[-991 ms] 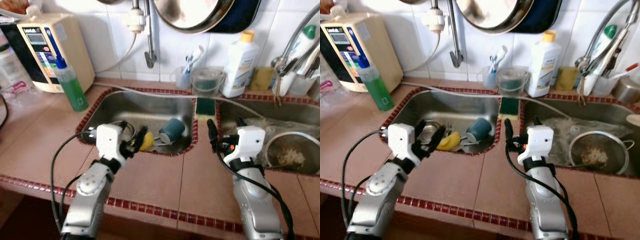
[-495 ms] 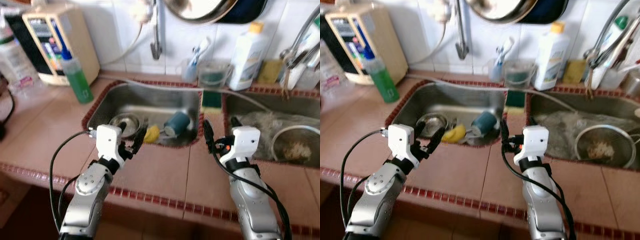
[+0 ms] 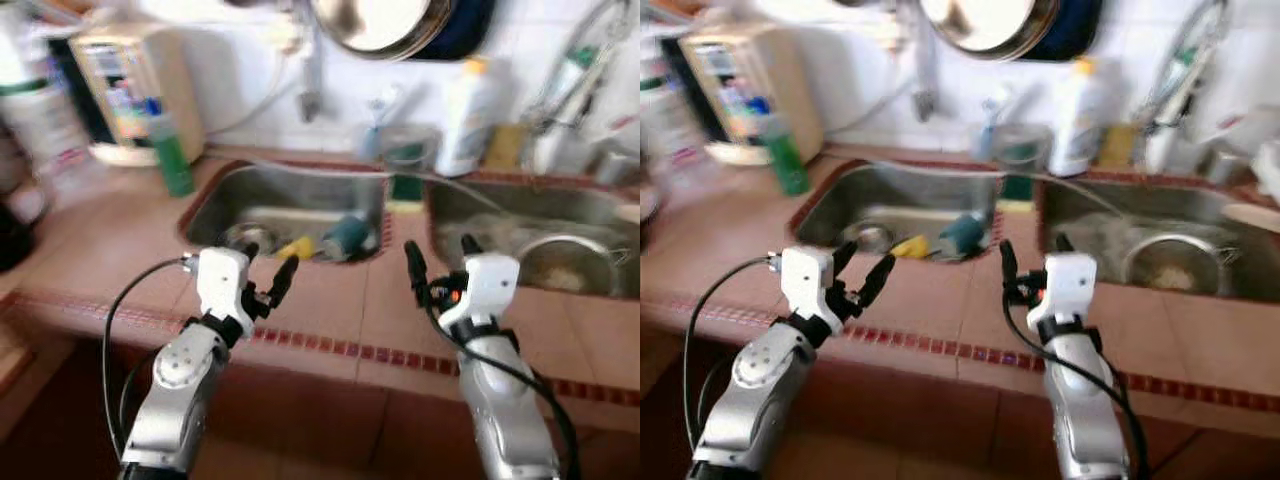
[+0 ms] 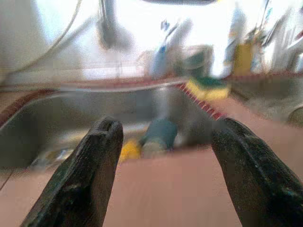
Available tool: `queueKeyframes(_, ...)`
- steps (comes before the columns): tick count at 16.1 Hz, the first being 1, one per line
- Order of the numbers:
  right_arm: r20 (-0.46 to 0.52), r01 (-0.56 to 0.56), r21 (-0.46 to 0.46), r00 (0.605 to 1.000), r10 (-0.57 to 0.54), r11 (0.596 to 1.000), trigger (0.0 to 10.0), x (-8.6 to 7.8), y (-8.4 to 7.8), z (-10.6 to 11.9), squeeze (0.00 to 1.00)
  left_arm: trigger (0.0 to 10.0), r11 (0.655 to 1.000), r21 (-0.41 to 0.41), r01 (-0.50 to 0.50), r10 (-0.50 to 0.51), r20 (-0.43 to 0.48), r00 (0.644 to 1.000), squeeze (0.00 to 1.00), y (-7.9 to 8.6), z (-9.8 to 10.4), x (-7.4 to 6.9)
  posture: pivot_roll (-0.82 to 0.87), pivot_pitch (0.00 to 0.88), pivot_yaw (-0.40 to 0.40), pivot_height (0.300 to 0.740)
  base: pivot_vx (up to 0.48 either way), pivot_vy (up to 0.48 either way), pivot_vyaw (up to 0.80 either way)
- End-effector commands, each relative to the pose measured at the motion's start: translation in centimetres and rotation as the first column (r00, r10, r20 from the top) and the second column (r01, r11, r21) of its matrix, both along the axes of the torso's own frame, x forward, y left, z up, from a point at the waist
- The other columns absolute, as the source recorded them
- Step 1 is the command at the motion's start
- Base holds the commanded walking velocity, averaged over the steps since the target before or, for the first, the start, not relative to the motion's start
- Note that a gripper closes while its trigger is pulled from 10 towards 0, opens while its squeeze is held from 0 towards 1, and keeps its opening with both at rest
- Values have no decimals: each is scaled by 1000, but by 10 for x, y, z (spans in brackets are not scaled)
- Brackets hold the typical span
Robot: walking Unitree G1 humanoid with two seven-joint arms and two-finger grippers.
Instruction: Kitchen organization
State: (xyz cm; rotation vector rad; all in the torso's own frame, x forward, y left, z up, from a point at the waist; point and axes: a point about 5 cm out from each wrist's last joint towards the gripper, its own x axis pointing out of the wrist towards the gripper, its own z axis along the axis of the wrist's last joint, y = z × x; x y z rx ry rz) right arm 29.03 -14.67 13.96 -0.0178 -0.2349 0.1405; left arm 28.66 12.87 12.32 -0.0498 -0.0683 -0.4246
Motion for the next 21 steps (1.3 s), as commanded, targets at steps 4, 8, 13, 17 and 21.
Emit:
queueKeyframes(4,-23,-22,-20,999,22,1000,10000,-2,2,-6,0,10000,1000,6,11,-11,1,1000,0,-1,1,1,-169,0,72,740,-267,0,0)
queueKeyframes(8,-27,-29,-25,999,29,999,10000,-3,3,-8,0,10000,1000,7,11,-11,-2,1000,0,-1,0,0,-167,0,71,740,-268,0,0)
queueKeyframes(13,-68,-51,-37,997,48,998,10000,-8,4,-20,0,10000,1000,11,9,-9,-22,1000,0,0,-6,-5,-166,0,68,740,-268,0,0)
queueKeyframes(17,-208,-48,-73,978,32,996,10000,-19,-3,-63,0,10000,998,68,-12,18,-77,997,0,7,-33,-12,-166,0,63,740,-67,0,0)
queueKeyframes(21,-425,-28,-115,905,-23,993,10000,-37,-24,-125,0,10000,972,232,22,33,-230,973,0,14,-95,-31,-162,19,60,740,0,0,0)
